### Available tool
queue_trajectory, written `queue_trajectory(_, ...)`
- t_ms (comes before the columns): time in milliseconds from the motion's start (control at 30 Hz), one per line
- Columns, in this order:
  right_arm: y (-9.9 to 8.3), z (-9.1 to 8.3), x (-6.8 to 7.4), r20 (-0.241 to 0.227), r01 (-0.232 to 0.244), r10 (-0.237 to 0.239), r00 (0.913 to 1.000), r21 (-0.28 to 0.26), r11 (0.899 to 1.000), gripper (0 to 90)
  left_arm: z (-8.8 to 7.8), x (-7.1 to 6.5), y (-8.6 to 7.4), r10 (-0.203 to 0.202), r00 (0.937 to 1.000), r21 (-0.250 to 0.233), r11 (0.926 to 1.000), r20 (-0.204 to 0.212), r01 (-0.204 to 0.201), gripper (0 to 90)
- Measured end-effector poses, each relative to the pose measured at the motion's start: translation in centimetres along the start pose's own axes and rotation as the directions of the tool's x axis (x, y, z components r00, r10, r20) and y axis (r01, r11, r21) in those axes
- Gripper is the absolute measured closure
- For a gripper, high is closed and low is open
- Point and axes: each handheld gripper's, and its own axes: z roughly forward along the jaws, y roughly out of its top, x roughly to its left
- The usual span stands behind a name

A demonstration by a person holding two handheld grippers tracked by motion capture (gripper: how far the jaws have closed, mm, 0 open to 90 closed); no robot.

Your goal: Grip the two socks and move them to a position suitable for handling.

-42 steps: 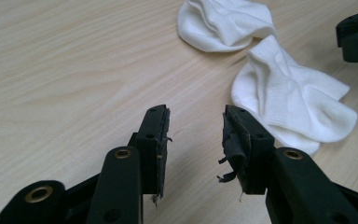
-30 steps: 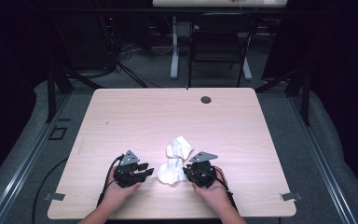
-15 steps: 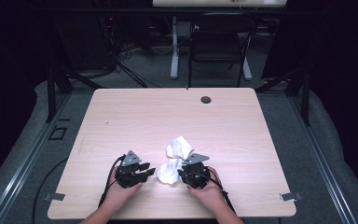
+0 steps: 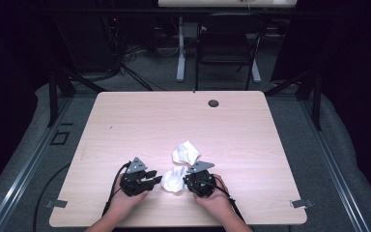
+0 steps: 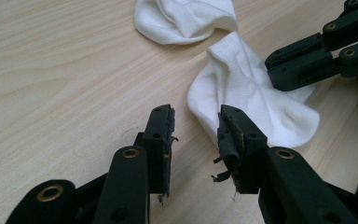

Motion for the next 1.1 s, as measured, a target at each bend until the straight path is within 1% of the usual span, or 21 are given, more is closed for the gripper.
queue_trajectory(133,0.0,-0.1,0.5,-0.012,0.014,-0.014,0.9998,0.013,1.0,83.5,0.1,-0.4,-0.1,0.0,0.9999,0.01,1.0,0.01,0.0,65.9)
queue_trajectory(167,0.0,0.0,0.7,-0.016,0.014,-0.014,0.9998,0.009,1.0,83.4,0.2,-0.4,-0.2,0.009,0.9999,0.018,0.9998,0.011,-0.01,66.7)
queue_trajectory(200,0.0,0.0,0.8,-0.014,0.022,-0.022,0.9997,0.013,1.0,83.4,0.2,-0.5,-0.2,0.001,0.9999,0.02,0.9998,0.015,-0.001,67.8)
queue_trajectory(267,0.0,-0.1,0.9,-0.018,0.029,-0.029,0.9994,0.022,0.999,83.2,0.3,-0.7,-0.3,0.004,0.9998,0.032,0.9995,0.021,-0.004,69.0)
queue_trajectory(333,0.0,-0.1,0.9,-0.018,0.026,-0.026,0.9995,0.021,0.999,83.2,0.2,-0.8,-0.3,0.005,0.9997,0.031,0.9995,0.023,-0.006,69.0)
queue_trajectory(367,0.0,-0.1,1.0,-0.014,0.023,-0.023,0.9996,0.013,1.0,83.0,0.0,-0.9,-0.3,-0.006,0.9994,0.02,0.9998,0.033,0.005,68.9)
queue_trajectory(400,0.0,-0.1,1.0,-0.014,0.023,-0.023,0.9996,0.013,1.0,83.0,0.0,-0.9,-0.3,-0.006,0.9994,0.02,0.9998,0.033,0.005,68.7)
queue_trajectory(467,0.0,-0.1,1.0,-0.02,0.021,-0.02,0.9996,0.018,1.0,82.9,-0.4,-1.0,-0.1,-0.013,0.999,0.001,0.9999,0.043,0.013,68.1)
queue_trajectory(500,0.0,-0.1,1.0,-0.019,0.02,-0.02,0.9996,0.014,1.0,82.5,-0.6,-1.1,0.0,-0.003,0.9985,-0.001,1.0,0.054,0.004,67.5)
queue_trajectory(533,0.0,-0.1,1.0,-0.019,0.02,-0.02,0.9996,0.014,1.0,82.5,-0.6,-1.1,0.0,-0.003,0.9985,-0.001,1.0,0.054,0.004,67.6)
queue_trajectory(567,0.0,-0.1,1.0,-0.018,0.019,-0.019,0.9996,0.013,1.0,82.4,-0.4,-1.1,0.0,-0.003,0.9986,0.012,0.9999,0.053,0.002,67.6)
queue_trajectory(667,0.0,-0.2,0.9,-0.02,0.018,-0.017,0.9997,0.02,1.0,82.1,0.1,-1.1,-0.3,0.003,0.9993,0.048,0.9988,0.036,-0.005,68.7)
queue_trajectory(733,0.0,-0.1,0.9,-0.021,0.013,-0.012,0.9997,0.016,1.0,81.9,0.2,-1.0,-0.5,0.0,0.9998,0.064,0.998,0.022,-0.001,70.5)
queue_trajectory(767,0.0,-0.1,0.9,-0.021,0.013,-0.012,0.9997,0.016,1.0,81.9,0.2,-1.0,-0.5,0.0,0.9998,0.064,0.998,0.022,-0.001,71.1)
queue_trajectory(833,-0.1,-0.1,0.9,-0.02,0.016,-0.016,0.9997,0.012,1.0,81.5,0.1,-0.8,-0.7,0.002,0.9998,0.079,0.9968,0.022,-0.004,72.9)
queue_trajectory(900,-0.1,-0.1,0.9,-0.02,0.012,-0.012,0.9997,0.007,1.0,81.3,0.1,-0.9,-0.8,-0.001,0.9998,0.08,0.9968,0.022,-0.001,74.0)
queue_trajectory(933,-0.2,-0.1,1.0,-0.018,0.003,-0.003,0.9998,-0.002,1.0,81.1,0.2,-0.9,-0.9,0.007,0.9997,0.086,0.9963,0.024,-0.009,75.9)
queue_trajectory(1000,-0.2,-0.1,1.0,-0.018,0.002,-0.002,0.9998,0.0,1.0,80.1,0.2,-0.9,-0.9,0.006,0.9997,0.086,0.9963,0.023,-0.008,77.9)
queue_trajectory(1033,-0.2,-0.1,1.0,-0.018,0.002,-0.002,0.9998,0.0,1.0,80.1,0.3,-1.0,-1.0,0.013,0.9996,0.086,0.9962,0.023,-0.015,77.9)
queue_trajectory(1067,-0.1,-0.2,1.0,-0.014,0.004,-0.004,0.9999,0.005,1.0,77.9,0.4,-1.3,-1.1,0.022,0.9994,0.095,0.9951,0.026,-0.025,79.9)
queue_trajectory(1100,0.0,-0.4,1.0,-0.01,0.004,-0.004,0.9999,0.004,1.0,77.2,0.4,-1.4,-1.1,0.029,0.9993,0.094,0.995,0.022,-0.031,80.5)
